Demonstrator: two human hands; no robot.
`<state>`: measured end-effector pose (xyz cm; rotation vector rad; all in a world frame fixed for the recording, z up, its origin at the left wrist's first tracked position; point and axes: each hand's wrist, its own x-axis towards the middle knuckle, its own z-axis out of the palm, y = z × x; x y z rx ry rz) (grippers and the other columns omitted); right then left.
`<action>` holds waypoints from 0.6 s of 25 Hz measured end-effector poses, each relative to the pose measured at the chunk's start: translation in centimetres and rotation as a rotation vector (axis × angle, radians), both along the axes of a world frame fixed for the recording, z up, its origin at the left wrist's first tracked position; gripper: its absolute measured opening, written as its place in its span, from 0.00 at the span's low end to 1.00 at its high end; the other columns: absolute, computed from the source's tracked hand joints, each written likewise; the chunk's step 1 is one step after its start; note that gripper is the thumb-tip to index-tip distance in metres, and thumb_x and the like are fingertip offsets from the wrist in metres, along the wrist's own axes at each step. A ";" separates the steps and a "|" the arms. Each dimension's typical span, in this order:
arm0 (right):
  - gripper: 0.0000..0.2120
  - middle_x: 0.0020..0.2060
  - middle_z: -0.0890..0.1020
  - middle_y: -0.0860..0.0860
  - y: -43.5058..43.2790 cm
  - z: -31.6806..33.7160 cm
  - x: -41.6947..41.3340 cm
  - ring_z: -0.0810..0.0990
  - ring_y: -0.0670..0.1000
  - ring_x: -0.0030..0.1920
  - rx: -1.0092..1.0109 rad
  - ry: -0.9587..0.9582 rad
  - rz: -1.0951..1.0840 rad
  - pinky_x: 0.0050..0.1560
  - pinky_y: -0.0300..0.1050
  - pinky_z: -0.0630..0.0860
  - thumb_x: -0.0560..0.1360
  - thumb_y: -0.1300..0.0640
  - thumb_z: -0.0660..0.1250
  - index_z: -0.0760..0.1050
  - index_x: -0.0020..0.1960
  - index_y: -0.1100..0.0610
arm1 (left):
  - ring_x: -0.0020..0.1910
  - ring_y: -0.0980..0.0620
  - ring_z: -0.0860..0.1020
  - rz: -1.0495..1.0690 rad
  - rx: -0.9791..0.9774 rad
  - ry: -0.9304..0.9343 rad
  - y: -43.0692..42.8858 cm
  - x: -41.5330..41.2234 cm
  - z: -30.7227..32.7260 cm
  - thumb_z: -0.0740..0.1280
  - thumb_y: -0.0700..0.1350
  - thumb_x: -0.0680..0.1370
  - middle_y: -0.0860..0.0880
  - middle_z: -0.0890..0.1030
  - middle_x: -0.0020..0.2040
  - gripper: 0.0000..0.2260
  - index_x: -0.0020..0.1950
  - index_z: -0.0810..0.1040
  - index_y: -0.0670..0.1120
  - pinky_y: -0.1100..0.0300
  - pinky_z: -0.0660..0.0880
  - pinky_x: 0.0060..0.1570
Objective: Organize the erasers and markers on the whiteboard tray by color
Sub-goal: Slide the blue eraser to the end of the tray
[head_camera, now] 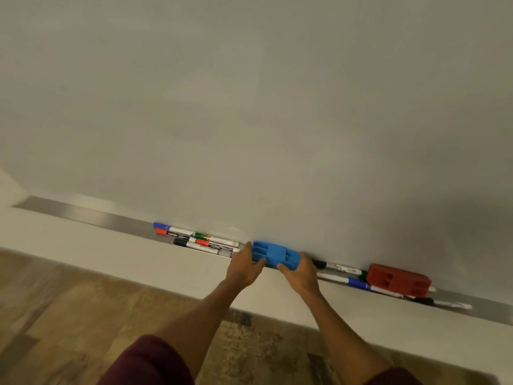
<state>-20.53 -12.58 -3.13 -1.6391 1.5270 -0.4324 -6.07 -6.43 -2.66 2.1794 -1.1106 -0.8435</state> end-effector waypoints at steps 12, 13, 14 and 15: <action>0.22 0.57 0.77 0.57 1.7 0.8 3.4 0.76 0.55 0.57 -0.057 -0.199 -0.039 0.54 0.50 0.77 0.69 0.58 0.73 0.69 0.60 0.58 | 0.63 0.46 0.73 0.068 -0.106 -0.024 2.4 4.2 0.6 0.69 0.44 0.75 0.44 0.74 0.66 0.26 0.71 0.64 0.43 0.54 0.72 0.61; 0.22 0.57 0.77 0.57 2.0 0.9 4.2 0.77 0.55 0.56 -0.063 -0.213 -0.032 0.55 0.49 0.77 0.69 0.59 0.73 0.69 0.60 0.58 | 0.63 0.46 0.73 0.071 -0.115 -0.015 2.5 5.1 0.6 0.68 0.43 0.76 0.44 0.74 0.66 0.25 0.71 0.64 0.43 0.54 0.71 0.61; 0.23 0.57 0.77 0.57 2.4 0.9 5.2 0.77 0.55 0.56 -0.067 -0.225 -0.027 0.54 0.49 0.77 0.69 0.60 0.73 0.69 0.60 0.58 | 0.64 0.46 0.73 0.074 -0.122 -0.005 2.8 6.3 0.6 0.67 0.41 0.76 0.43 0.73 0.66 0.25 0.71 0.64 0.43 0.54 0.71 0.61; 0.23 0.57 0.77 0.57 2.7 0.9 6.2 0.77 0.55 0.56 -0.073 -0.235 -0.024 0.55 0.49 0.78 0.69 0.60 0.73 0.69 0.60 0.58 | 0.64 0.47 0.73 0.078 -0.131 0.002 3.1 7.4 0.5 0.66 0.41 0.77 0.43 0.73 0.67 0.24 0.72 0.64 0.44 0.54 0.71 0.62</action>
